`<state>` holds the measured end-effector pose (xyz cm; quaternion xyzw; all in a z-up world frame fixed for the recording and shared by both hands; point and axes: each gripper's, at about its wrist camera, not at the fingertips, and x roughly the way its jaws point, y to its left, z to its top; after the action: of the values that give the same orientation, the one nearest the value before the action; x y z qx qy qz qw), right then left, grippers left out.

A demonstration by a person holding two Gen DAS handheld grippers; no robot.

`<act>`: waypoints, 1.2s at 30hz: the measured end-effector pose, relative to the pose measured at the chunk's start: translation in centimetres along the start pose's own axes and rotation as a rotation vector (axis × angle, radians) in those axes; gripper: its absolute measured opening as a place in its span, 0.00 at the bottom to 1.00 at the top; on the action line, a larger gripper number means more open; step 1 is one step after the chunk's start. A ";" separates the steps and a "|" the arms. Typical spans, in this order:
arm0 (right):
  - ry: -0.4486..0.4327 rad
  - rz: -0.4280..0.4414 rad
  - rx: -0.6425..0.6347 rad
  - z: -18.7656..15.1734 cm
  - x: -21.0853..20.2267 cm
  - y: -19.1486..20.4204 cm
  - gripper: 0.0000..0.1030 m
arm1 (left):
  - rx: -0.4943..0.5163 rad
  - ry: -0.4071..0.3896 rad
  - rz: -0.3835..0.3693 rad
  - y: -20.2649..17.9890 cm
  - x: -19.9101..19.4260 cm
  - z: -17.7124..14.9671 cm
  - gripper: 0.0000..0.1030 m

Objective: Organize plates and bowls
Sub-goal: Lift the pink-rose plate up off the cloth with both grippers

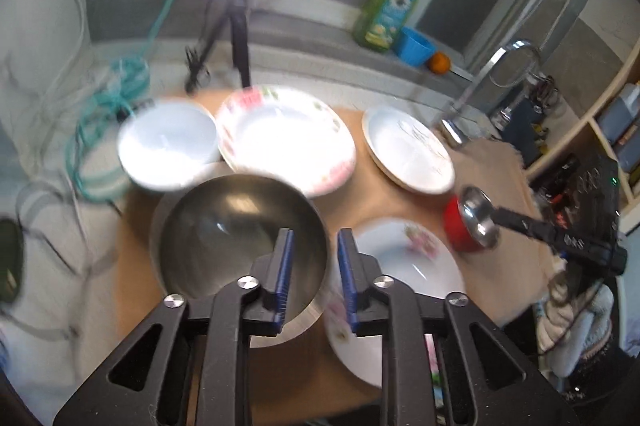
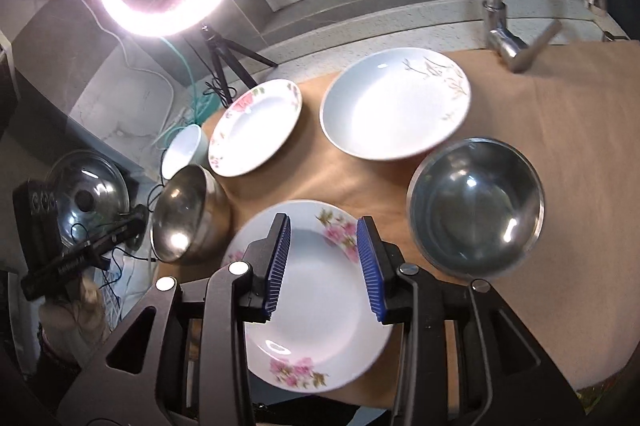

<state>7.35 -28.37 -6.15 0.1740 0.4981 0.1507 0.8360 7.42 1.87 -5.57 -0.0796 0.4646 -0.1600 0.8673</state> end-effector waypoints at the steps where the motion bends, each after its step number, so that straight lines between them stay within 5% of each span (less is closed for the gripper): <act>1: 0.004 0.004 0.001 0.3 0.4 0.2 0.35 | 0.016 0.000 0.013 0.5 0.3 1.1 0.21; 12: 0.071 0.061 0.061 4.6 6.7 1.9 0.35 | 0.029 0.147 0.029 5.9 7.1 9.5 0.21; 24: 0.144 0.040 0.137 6.1 13.4 2.2 0.35 | 0.028 0.286 -0.014 8.2 13.0 12.1 0.21; 36: 0.185 0.018 0.194 6.8 16.4 2.2 0.33 | 0.007 0.339 -0.022 9.8 15.5 13.9 0.21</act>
<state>20.68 -20.42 -15.00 0.2442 0.5835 0.1248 0.7644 28.98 5.41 -12.77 -0.0532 0.6027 -0.1821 0.7750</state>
